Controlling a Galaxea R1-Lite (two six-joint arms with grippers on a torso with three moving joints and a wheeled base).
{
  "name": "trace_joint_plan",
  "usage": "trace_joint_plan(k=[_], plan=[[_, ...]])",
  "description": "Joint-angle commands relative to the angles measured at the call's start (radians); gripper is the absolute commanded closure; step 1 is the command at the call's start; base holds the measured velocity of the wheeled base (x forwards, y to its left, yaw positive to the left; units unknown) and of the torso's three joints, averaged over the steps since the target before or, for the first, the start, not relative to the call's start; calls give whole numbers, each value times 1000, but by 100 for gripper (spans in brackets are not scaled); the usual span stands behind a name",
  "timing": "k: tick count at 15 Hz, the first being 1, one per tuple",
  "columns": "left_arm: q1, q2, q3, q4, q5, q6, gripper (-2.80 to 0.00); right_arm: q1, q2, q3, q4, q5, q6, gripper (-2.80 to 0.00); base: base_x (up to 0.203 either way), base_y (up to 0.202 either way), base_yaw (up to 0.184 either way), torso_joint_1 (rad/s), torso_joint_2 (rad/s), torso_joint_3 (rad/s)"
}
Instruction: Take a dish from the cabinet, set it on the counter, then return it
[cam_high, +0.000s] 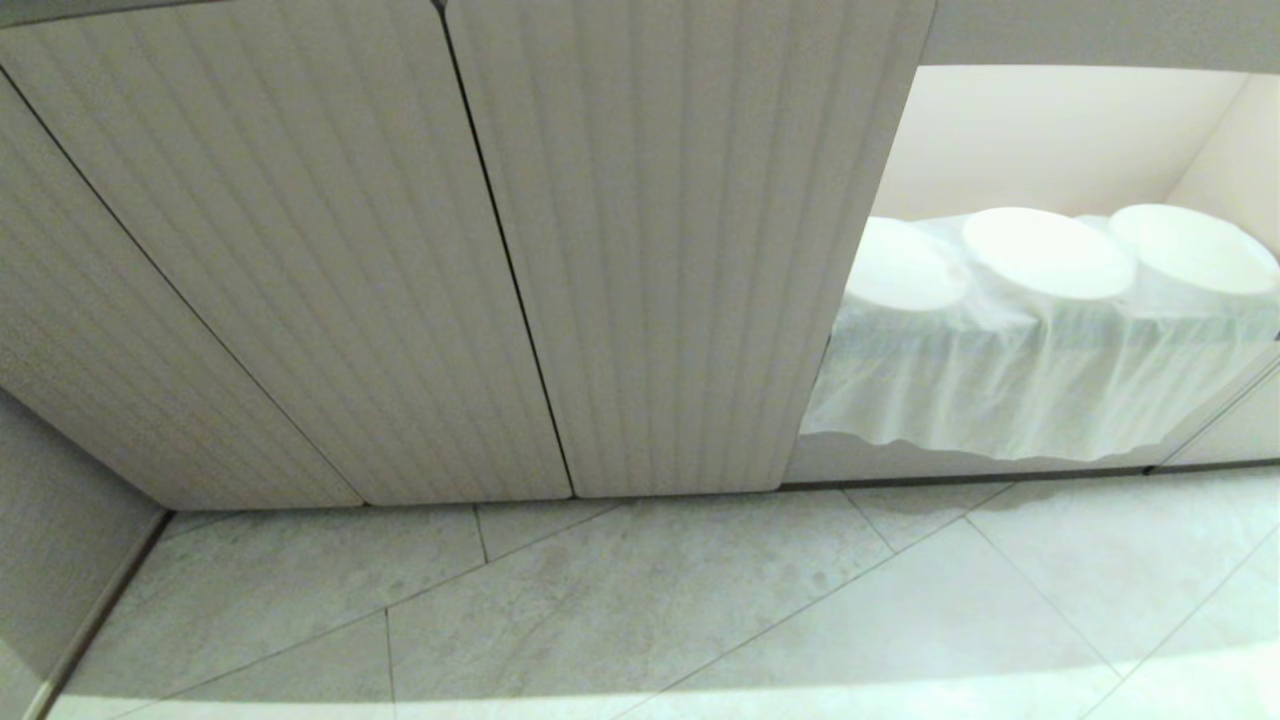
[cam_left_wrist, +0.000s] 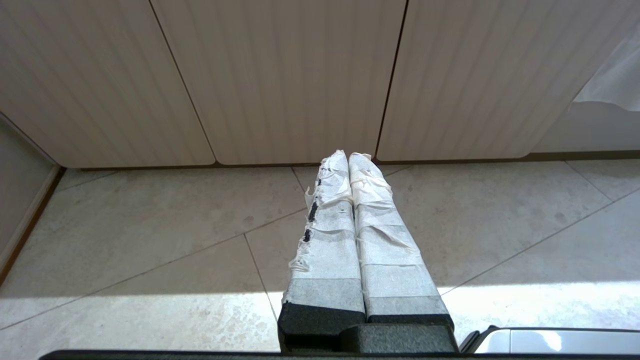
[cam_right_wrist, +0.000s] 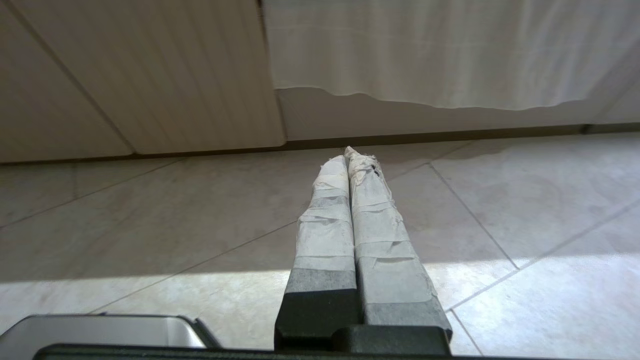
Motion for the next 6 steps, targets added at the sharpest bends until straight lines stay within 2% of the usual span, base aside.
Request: trace_joint_plan(k=[1, 6], plan=[[0, 0, 0, 0, 0, 0, 0, 0, 3, 2, 0, -24, -11, 0, 0, 0, 0, 0, 0, 0], [0, 0, 0, 0, 1, 0, 0, 2, 3, 0, 0, -21, 20, 0, 0, 0, 0, 0, 0, 0]])
